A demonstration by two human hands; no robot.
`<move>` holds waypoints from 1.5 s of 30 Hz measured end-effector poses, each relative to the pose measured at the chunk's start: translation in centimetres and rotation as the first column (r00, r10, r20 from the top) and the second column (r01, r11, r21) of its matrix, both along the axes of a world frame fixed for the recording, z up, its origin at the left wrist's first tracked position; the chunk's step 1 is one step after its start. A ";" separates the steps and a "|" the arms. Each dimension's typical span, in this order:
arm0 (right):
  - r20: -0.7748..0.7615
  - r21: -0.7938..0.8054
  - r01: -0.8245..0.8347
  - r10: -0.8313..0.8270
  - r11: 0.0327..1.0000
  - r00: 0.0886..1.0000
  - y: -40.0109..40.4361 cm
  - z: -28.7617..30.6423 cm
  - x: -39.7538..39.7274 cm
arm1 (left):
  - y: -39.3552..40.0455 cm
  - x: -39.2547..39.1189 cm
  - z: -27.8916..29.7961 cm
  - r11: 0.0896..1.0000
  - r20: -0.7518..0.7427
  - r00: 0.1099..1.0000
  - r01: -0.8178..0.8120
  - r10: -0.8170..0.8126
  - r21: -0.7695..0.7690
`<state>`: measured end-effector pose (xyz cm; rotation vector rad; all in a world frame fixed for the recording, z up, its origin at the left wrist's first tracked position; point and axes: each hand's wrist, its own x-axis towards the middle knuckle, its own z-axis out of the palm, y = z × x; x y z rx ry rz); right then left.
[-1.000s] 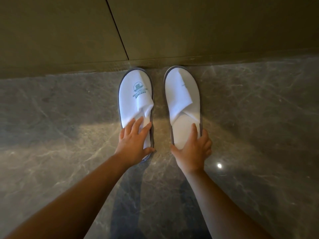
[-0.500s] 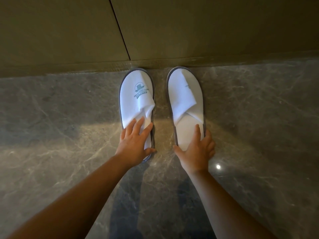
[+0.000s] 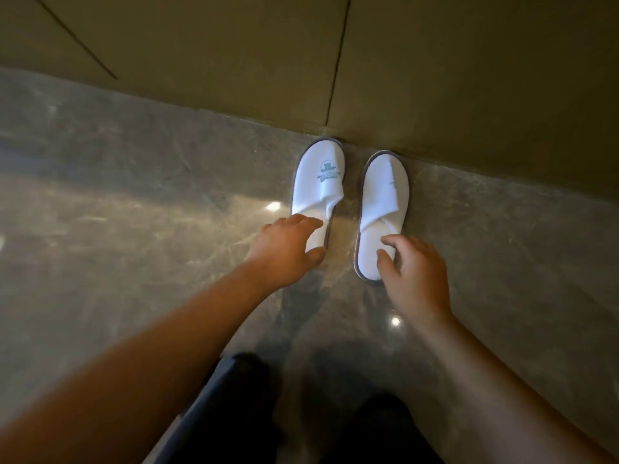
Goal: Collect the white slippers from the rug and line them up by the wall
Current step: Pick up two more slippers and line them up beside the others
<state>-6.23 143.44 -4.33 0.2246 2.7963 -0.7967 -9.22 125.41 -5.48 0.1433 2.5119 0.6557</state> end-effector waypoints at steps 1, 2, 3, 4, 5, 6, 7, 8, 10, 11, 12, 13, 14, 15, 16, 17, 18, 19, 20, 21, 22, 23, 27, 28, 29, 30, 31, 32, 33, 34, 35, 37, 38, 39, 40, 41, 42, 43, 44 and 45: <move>0.013 -0.022 -0.023 0.024 0.999 1.000 -0.5 3.5 0.2 | -0.7 0.8 3.1 0.999 0.009 0.999 -0.035 0.035 0.027; 0.026 -0.054 -0.039 0.040 0.998 0.999 -1.2 7.2 0.3 | -1.6 1.6 6.4 0.996 0.019 0.997 -0.077 0.076 0.051; 0.036 -0.100 -0.054 0.057 0.994 0.998 -2.0 11.0 0.5 | -2.6 2.5 9.9 0.989 0.030 0.992 -0.127 0.126 0.073; 0.041 -0.154 -0.071 0.078 0.986 0.996 -3.0 14.7 0.8 | -3.7 3.3 13.5 0.979 0.038 0.983 -0.182 0.179 0.092; 0.044 -0.211 -0.097 0.108 0.973 0.993 -4.0 18.4 1.0 | -4.9 4.2 17.2 0.966 0.045 0.971 -0.237 0.233 0.106; 0.050 -0.262 -0.131 0.149 0.956 0.988 -5.1 22.0 1.3 | -6.1 5.1 20.9 0.950 0.052 0.957 -0.290 0.285 0.116; 0.063 -0.307 -0.170 0.198 0.937 0.978 -6.2 25.5 1.7 | -7.3 6.2 24.7 0.931 0.059 0.939 -0.344 0.339 0.126; 0.079 -0.349 -0.204 0.246 0.915 0.966 -7.5 28.9 2.2 | -8.5 7.3 28.6 0.908 0.063 0.918 -0.397 0.392 0.136; 0.109 -0.427 -0.255 0.329 0.867 0.938 -10.4 35.3 3.1 | -11.1 9.5 36.0 0.864 0.051 0.877 -0.480 0.478 0.156; 0.115 -0.462 -0.277 0.367 0.842 0.923 -12.0 38.3 3.6 | -12.4 10.5 39.4 0.844 0.032 0.858 -0.511 0.513 0.163; 0.110 -0.494 -0.295 0.395 0.818 0.912 -13.6 40.9 3.9 | -13.8 11.6 42.4 0.825 0.009 0.837 -0.540 0.546 0.167; 0.096 -0.521 -0.307 0.412 0.797 0.906 -15.3 43.3 4.3 | -15.4 12.6 45.1 0.807 -0.014 0.817 -0.567 0.577 0.167; 0.084 -0.542 -0.317 0.426 0.778 0.901 -17.0 45.6 4.6 | -16.9 13.6 47.7 0.786 -0.032 0.793 -0.596 0.609 0.165; 0.071 -0.557 -0.331 0.441 0.762 0.895 -18.7 47.7 4.8 | -18.5 14.6 50.0 0.759 -0.048 0.764 -0.629 0.644 0.168; 0.055 -0.567 -0.351 0.459 0.746 0.887 -20.6 49.7 5.1 | -20.1 15.5 52.0 0.732 -0.064 0.734 -0.660 0.676 0.172; 0.042 -0.576 -0.374 0.483 0.727 0.874 -22.3 51.5 5.3 | -21.7 16.4 53.8 0.707 -0.081 0.706 -0.685 0.704 0.175; 0.033 -0.589 -0.395 0.510 0.704 0.860 -24.0 52.9 5.5 | -23.3 17.3 55.3 0.686 -0.099 0.681 -0.705 0.725 0.176; 0.028 -0.601 -0.414 0.536 0.683 0.844 -25.6 54.4 5.9 | -24.6 18.2 56.6 0.665 -0.116 0.656 -0.725 0.746 0.178; 0.019 -0.610 -0.432 0.557 0.665 0.830 -27.3 55.6 6.2 | -25.9 19.1 57.8 0.641 -0.132 0.628 -0.746 0.767 0.179; 0.005 -0.614 -0.448 0.571 0.650 0.821 -28.7 56.8 6.5 | -27.0 19.7 58.7 0.621 -0.150 0.602 -0.763 0.784 0.181; -0.006 -0.619 -0.456 0.577 0.640 0.817 -30.1 57.7 6.8 | -28.0 20.2 59.5 0.600 -0.164 0.578 -0.778 0.800 0.186; -0.012 -0.625 -0.461 0.583 0.630 0.813 -31.7 58.3 7.1 | -29.2 20.8 60.1 0.578 -0.177 0.551 -0.791 0.815 0.199; 0.010 -0.656 -0.423 0.568 0.625 0.823 -35.3 59.0 7.7 | -32.7 20.0 61.7 0.517 -0.201 0.478 -0.815 0.855 0.262; 0.029 -0.660 -0.406 0.561 0.632 0.827 -36.2 58.9 7.5 | -34.1 19.3 62.2 0.506 -0.212 0.461 -0.818 0.862 0.275; 0.045 -0.663 -0.395 0.561 0.636 0.827 -37.3 58.8 7.1 | -35.6 18.5 62.6 0.494 -0.227 0.443 -0.821 0.867 0.286; 0.058 -0.664 -0.393 0.568 0.636 0.821 -38.4 58.6 6.4 | -37.3 17.7 63.0 0.482 -0.246 0.421 -0.824 0.873 0.298; 0.065 -0.663 -0.396 0.577 0.635 0.814 -39.7 58.3 5.5 | -39.1 16.8 63.2 0.472 -0.267 0.401 -0.826 0.876 0.307; 0.072 -0.665 -0.401 0.588 0.630 0.806 -41.3 57.9 4.5 | -41.0 16.0 63.3 0.465 -0.286 0.385 -0.830 0.878 0.309; 0.078 -0.666 -0.410 0.605 0.623 0.793 -43.1 57.6 3.3 | -42.9 15.1 63.3 0.455 -0.299 0.369 -0.836 0.880 0.307; 0.080 -0.669 -0.423 0.625 0.611 0.777 -45.2 57.4 2.0 | -44.8 14.3 63.2 0.443 -0.309 0.353 -0.843 0.883 0.304; 0.076 -0.671 -0.442 0.648 0.595 0.758 -47.6 57.3 0.5 | -46.8 13.4 63.0 0.427 -0.313 0.335 -0.853 0.889 0.301; 0.055 -0.666 -0.502 0.707 0.553 0.706 -52.8 57.4 -2.8 | -50.8 11.5 62.8 0.378 -0.297 0.292 -0.878 0.909 0.295; 0.034 -0.658 -0.540 0.738 0.524 0.674 -55.6 57.9 -4.5 | -52.7 10.7 62.8 0.350 -0.282 0.270 -0.891 0.921 0.289; 0.004 -0.654 -0.575 0.762 0.492 0.648 -58.4 58.4 -5.9 | -54.6 10.0 63.0 0.326 -0.266 0.252 -0.902 0.930 0.284; -0.029 -0.653 -0.606 0.784 0.455 0.620 -61.2 59.2 -7.3 | -56.4 9.4 63.3 0.301 -0.259 0.230 -0.911 0.938 0.283; -0.053 -0.651 -0.632 0.806 0.420 0.590 -64.0 59.9 -8.6 | -58.3 8.9 63.6 0.269 -0.255 0.197 -0.919 0.947 0.287; -0.066 -0.653 -0.651 0.827 0.387 0.558 -66.8 60.5 -9.7 | -60.0 8.6 64.0 0.228 -0.253 0.154 -0.928 0.955 0.296; -0.079 -0.651 -0.670 0.846 0.357 0.528 -69.5 61.0 -10.8 | -61.7 8.4 64.3 0.184 -0.253 0.106 -0.934 0.962 0.307; -0.090 -0.644 -0.690 0.863 0.331 0.498 -72.3 61.3 -11.6 | -63.4 8.4 64.4 0.141 -0.252 0.060 -0.938 0.966 0.316; -0.099 -0.633 -0.711 0.879 0.306 0.467 -75.0 61.6 -12.3 | -65.0 8.5 64.4 0.102 -0.249 0.020 -0.942 0.968 0.321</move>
